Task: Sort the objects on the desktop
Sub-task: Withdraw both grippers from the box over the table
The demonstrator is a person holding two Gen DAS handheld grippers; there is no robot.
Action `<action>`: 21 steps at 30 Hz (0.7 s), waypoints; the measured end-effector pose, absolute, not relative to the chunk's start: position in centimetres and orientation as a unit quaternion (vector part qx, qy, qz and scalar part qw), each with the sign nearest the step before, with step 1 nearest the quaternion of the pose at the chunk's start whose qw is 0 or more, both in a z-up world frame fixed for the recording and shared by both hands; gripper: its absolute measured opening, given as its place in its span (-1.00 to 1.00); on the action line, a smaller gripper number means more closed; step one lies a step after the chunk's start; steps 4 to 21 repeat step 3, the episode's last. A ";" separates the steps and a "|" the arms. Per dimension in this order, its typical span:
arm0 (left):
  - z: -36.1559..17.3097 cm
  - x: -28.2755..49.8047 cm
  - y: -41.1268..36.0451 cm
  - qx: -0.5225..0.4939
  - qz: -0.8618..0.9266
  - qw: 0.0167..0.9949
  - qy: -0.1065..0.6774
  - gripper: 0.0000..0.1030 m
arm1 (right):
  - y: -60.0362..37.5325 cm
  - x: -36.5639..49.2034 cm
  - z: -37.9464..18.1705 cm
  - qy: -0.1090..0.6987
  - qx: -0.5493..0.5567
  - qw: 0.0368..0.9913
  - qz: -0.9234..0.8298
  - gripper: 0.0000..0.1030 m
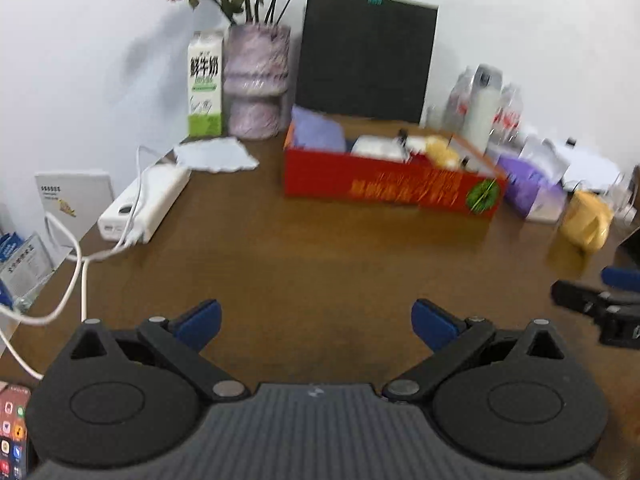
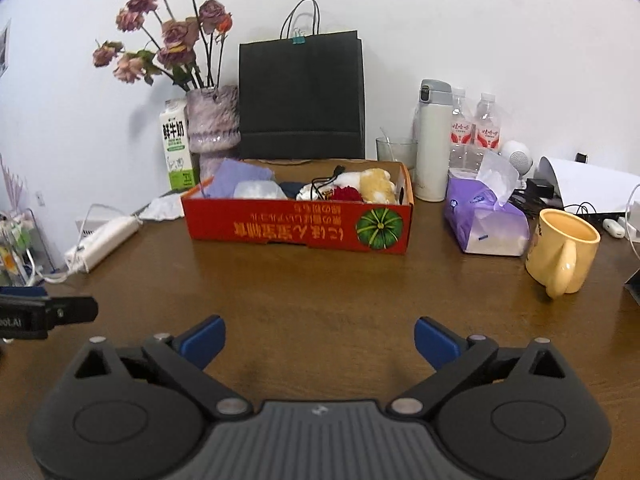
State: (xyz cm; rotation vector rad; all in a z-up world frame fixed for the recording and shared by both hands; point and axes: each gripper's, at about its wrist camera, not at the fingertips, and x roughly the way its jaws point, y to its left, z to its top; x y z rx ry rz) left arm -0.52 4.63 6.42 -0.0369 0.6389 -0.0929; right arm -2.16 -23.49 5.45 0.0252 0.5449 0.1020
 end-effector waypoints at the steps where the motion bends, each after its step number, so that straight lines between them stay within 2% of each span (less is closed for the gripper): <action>1: 5.9 -0.4 4.7 -0.018 -0.039 0.949 0.312 1.00 | -23.5 -2.2 4.9 0.268 0.012 0.962 0.049 0.97; 21: 5.2 0.0 4.9 -0.025 -0.030 0.948 0.316 1.00 | -23.6 -1.6 3.8 0.280 0.017 0.959 0.044 0.97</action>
